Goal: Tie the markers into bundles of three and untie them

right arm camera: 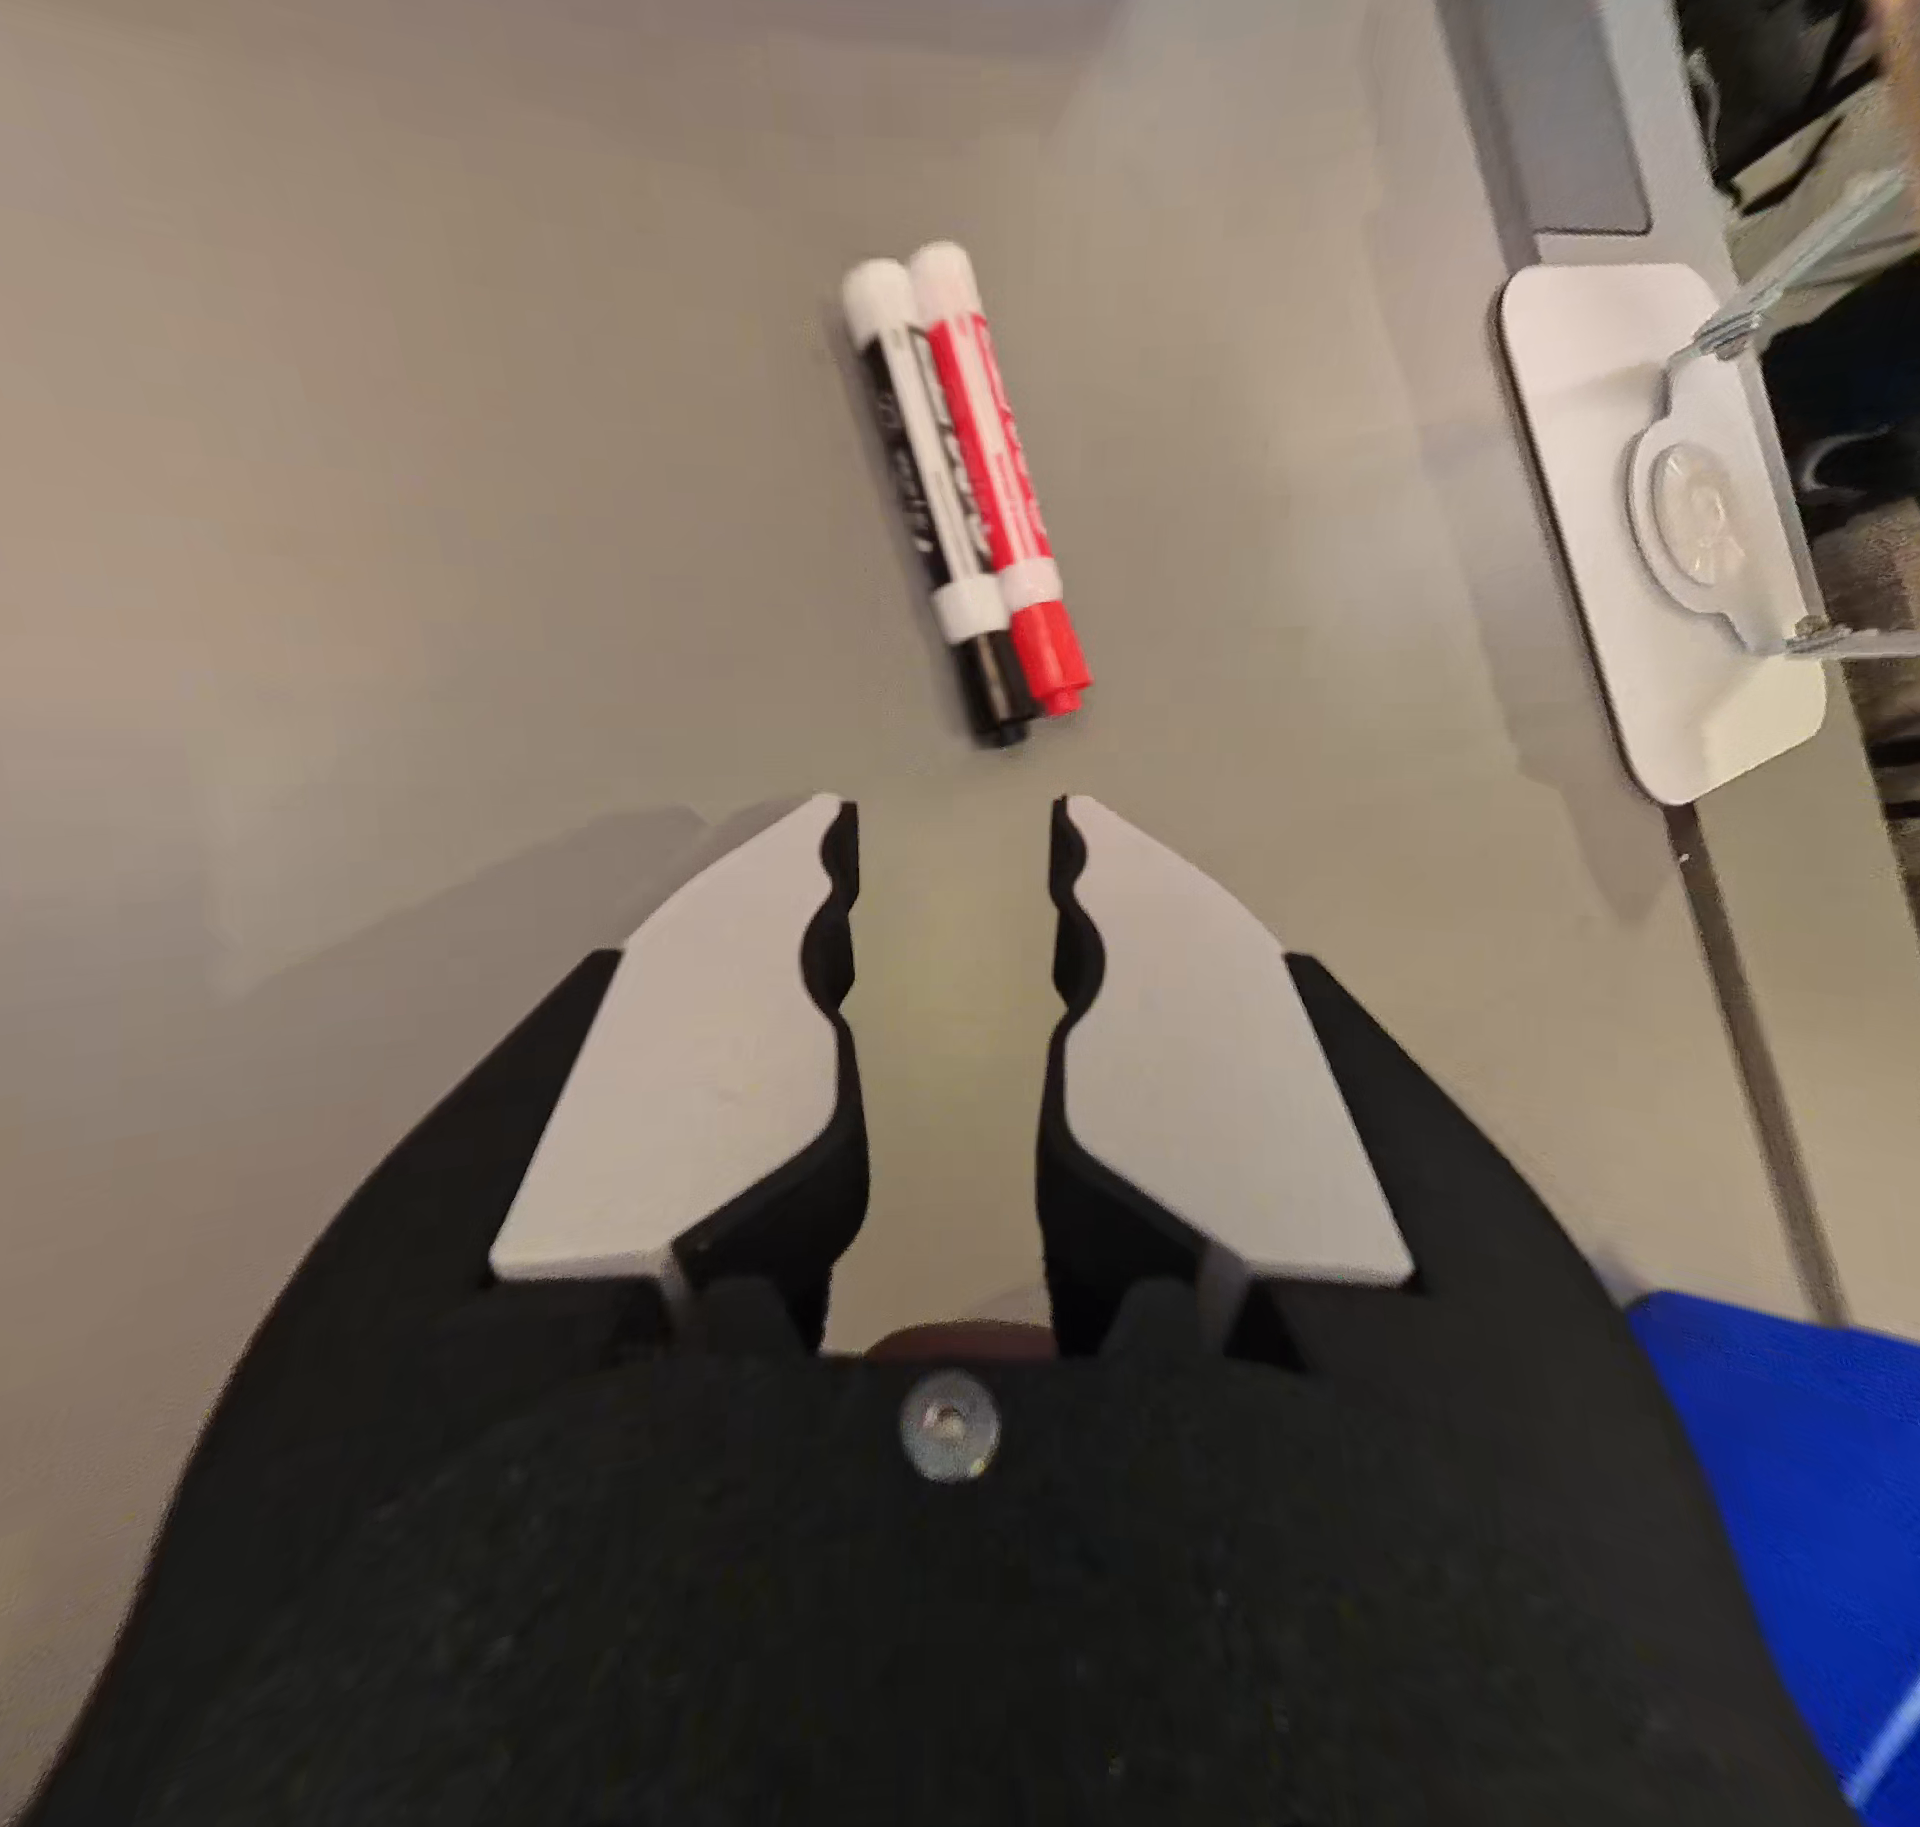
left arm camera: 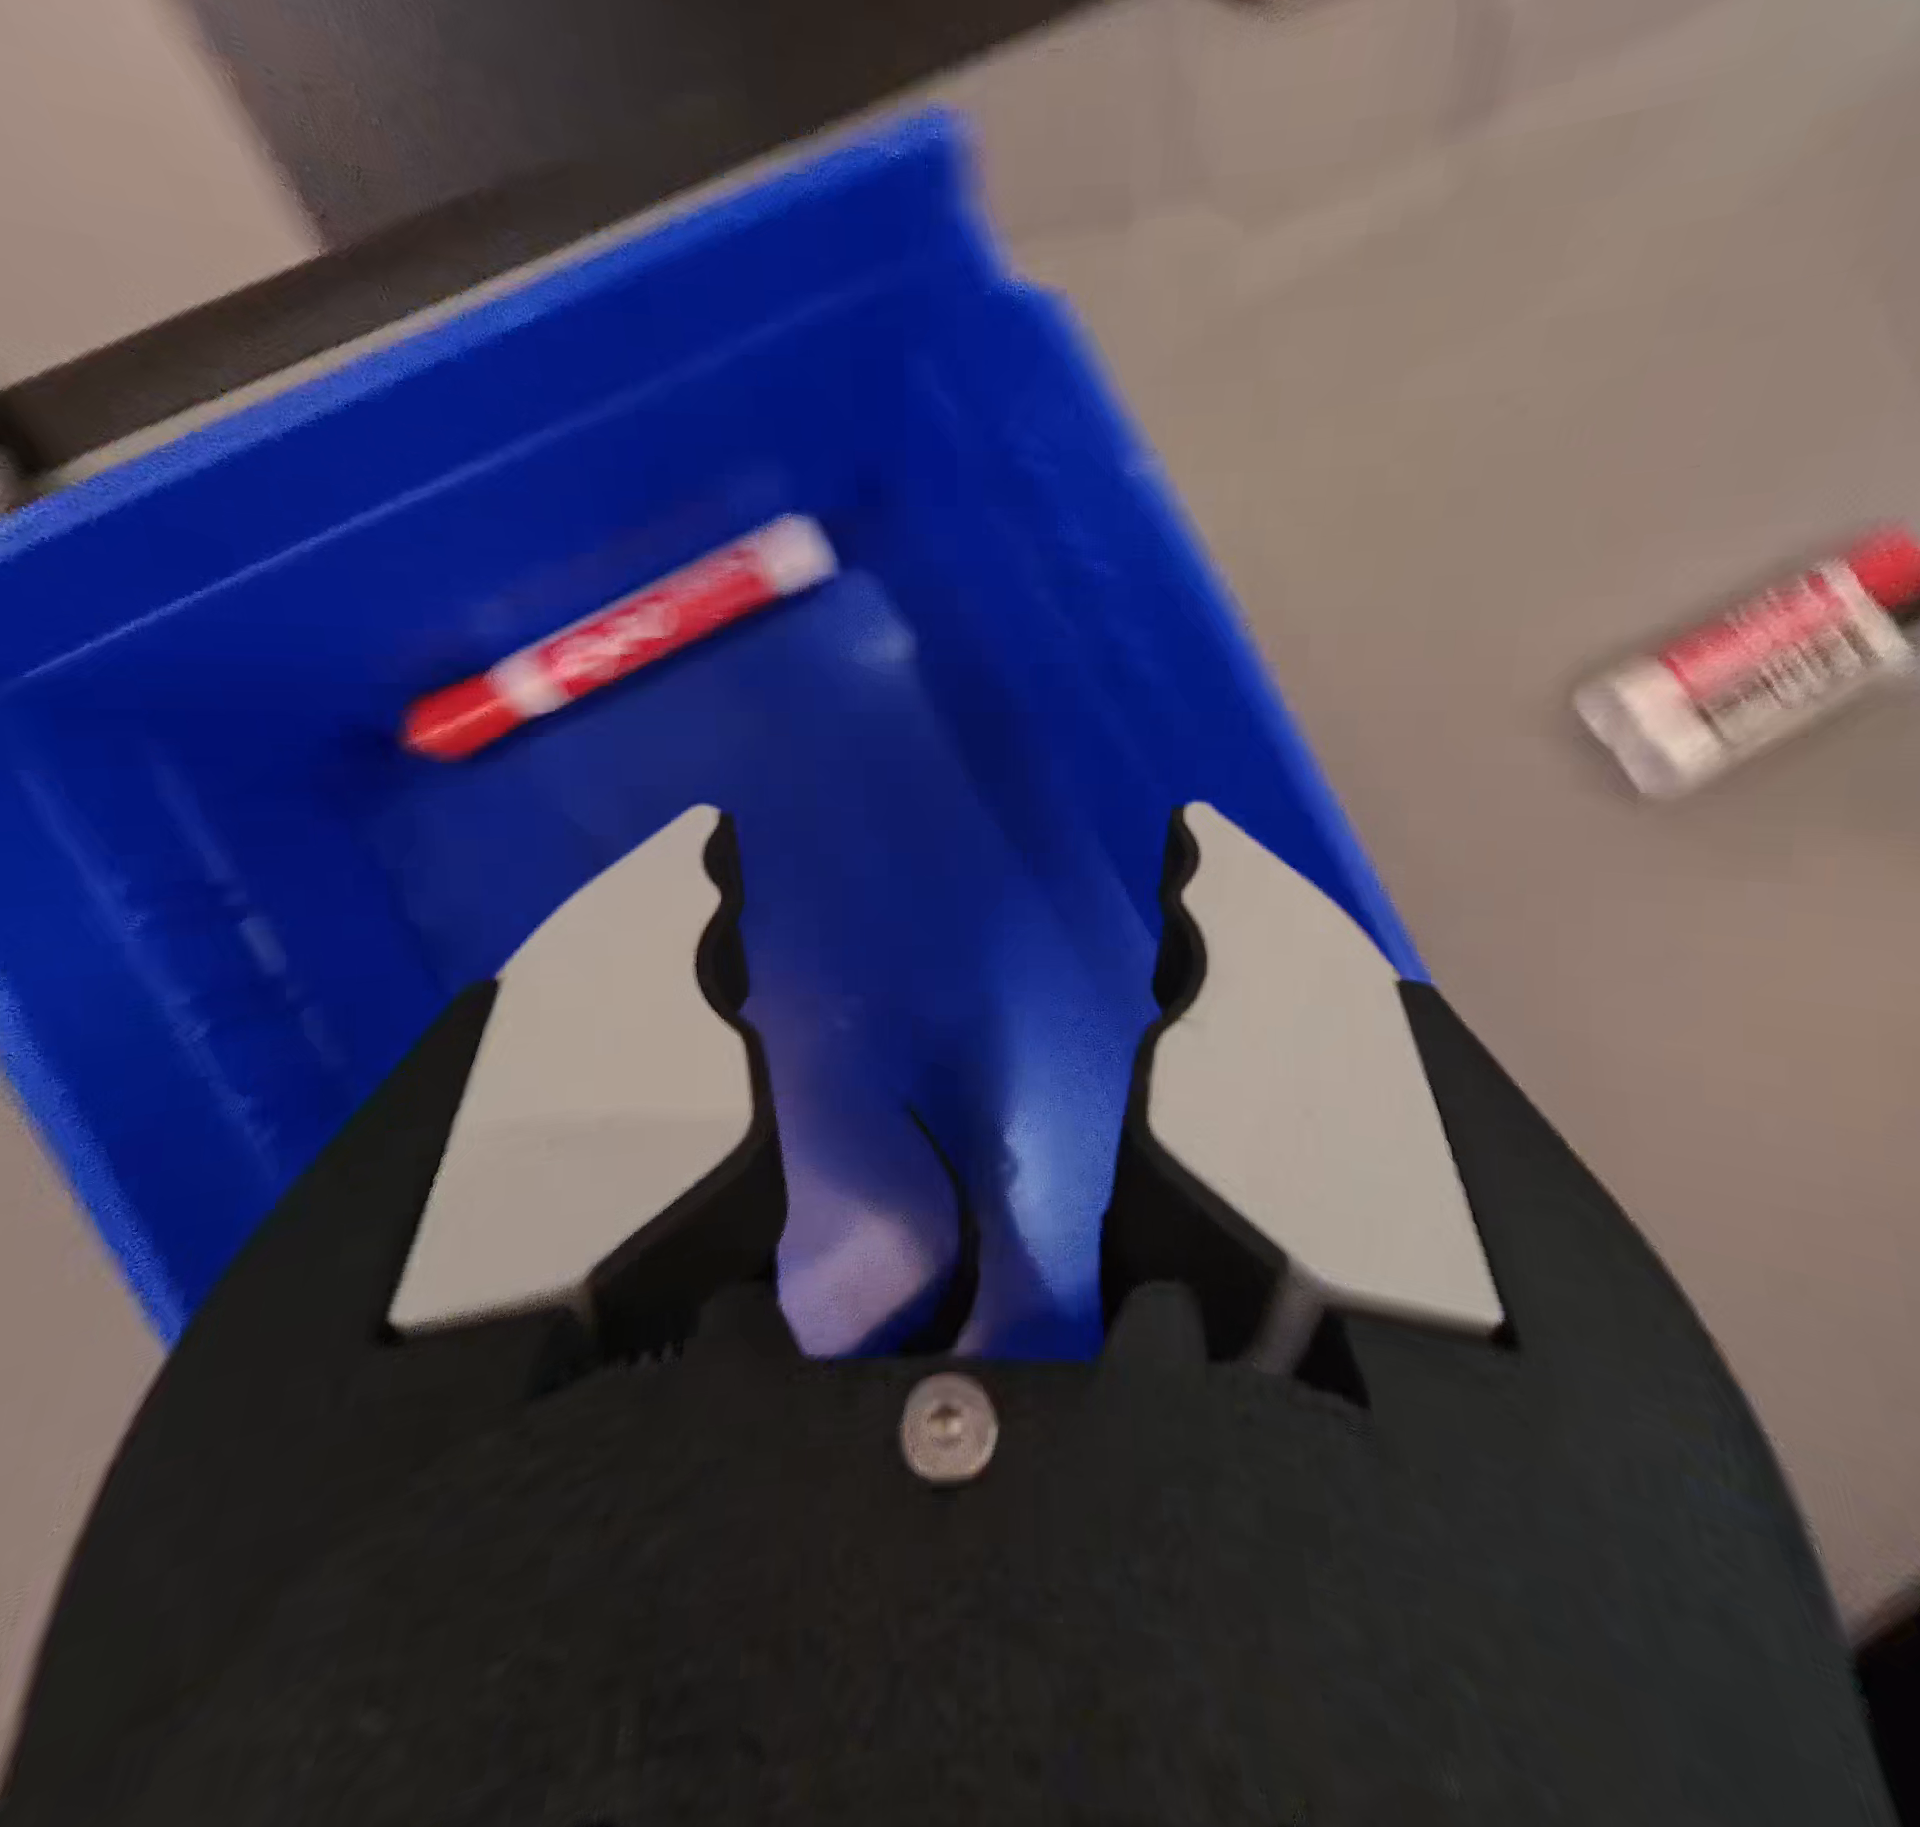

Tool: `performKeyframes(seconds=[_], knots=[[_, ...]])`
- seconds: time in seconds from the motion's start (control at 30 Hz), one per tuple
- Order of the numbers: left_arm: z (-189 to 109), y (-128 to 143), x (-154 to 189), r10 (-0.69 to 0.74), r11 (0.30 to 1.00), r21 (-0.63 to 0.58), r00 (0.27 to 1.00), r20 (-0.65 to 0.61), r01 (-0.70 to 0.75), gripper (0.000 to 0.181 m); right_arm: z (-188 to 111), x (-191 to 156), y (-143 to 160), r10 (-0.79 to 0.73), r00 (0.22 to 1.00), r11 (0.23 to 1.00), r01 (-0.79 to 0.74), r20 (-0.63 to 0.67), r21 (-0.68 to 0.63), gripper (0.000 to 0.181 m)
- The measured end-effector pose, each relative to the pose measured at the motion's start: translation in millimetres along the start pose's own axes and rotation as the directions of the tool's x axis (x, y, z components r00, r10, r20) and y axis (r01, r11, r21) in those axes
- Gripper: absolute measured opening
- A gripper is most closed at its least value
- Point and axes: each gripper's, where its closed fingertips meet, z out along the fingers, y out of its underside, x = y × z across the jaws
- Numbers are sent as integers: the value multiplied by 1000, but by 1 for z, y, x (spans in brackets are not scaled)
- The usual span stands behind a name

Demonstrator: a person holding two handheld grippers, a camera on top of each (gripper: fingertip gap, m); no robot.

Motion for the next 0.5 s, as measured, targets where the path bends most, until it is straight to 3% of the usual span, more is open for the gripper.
performKeyframes(seconds=[0.1,0.23,0.33,0.5], knots=[[30,-8,-36,-236,972,44,964,125,233,99,-26,-28,5,61,998,992,-63,21,113,32],[76,-2,-59,-365,929,17,911,191,369,125,-43,-53,18,92,995,985,-96,32,145,32],[94,-2,-70,-373,924,10,896,240,382,137,-53,-56,20,89,996,984,-92,26,151,32],[109,7,-80,-297,944,-49,901,315,328,131,-54,-55,26,107,994,982,-110,29,152,32]])
